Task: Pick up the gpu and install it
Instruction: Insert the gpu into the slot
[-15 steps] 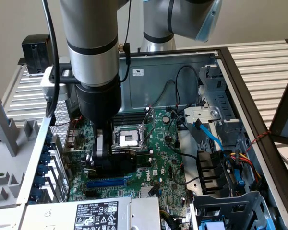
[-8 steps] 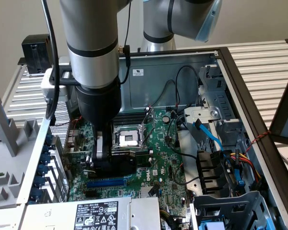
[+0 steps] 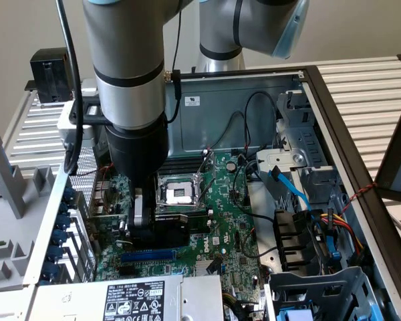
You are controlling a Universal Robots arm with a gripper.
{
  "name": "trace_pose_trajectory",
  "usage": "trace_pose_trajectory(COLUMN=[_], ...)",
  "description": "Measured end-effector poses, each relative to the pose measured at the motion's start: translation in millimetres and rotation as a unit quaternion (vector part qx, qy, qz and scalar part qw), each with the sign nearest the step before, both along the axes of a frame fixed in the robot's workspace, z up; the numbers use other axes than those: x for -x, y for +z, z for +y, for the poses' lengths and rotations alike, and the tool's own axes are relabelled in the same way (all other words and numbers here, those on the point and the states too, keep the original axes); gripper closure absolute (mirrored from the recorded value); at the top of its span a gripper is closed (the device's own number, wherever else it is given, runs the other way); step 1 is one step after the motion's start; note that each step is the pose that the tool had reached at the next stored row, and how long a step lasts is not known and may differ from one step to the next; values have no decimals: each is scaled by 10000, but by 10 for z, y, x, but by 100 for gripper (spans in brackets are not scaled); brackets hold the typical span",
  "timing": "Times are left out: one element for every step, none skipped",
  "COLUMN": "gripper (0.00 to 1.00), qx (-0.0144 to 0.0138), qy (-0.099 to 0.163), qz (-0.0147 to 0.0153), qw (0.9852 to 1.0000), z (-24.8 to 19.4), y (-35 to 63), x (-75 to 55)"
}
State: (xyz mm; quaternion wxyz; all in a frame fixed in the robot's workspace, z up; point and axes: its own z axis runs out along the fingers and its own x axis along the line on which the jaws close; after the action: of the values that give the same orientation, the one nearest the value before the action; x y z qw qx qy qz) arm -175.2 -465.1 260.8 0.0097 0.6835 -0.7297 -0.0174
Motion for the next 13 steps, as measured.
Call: trace_pose_trajectory(gripper=[73,73,73,73,73,73,73,73,73,73,73,73,73], qx=[0,1,-1,-1,-1,-1,-1,-1,0,-1,-1,0,0], qy=[-1,-1,-1,-2,-2,-2,-2,-1,2,5,14,26,43], qz=[0,1,0,0,-1,-1,0,0,0,0,0,0,0], qw=[10000,10000,10000,10000,10000,10000,10000,10000,10000,10000,10000,10000,10000], z=[1,1,4,8,13,19,23,24,24,26,29,31,36], y=[-1,-1,-4,-5,-7,-8,-9,-10,-10,-11,-11,-11,-11], x=[3,4,4,5,5,5,5,4,4,5,5,5,5])
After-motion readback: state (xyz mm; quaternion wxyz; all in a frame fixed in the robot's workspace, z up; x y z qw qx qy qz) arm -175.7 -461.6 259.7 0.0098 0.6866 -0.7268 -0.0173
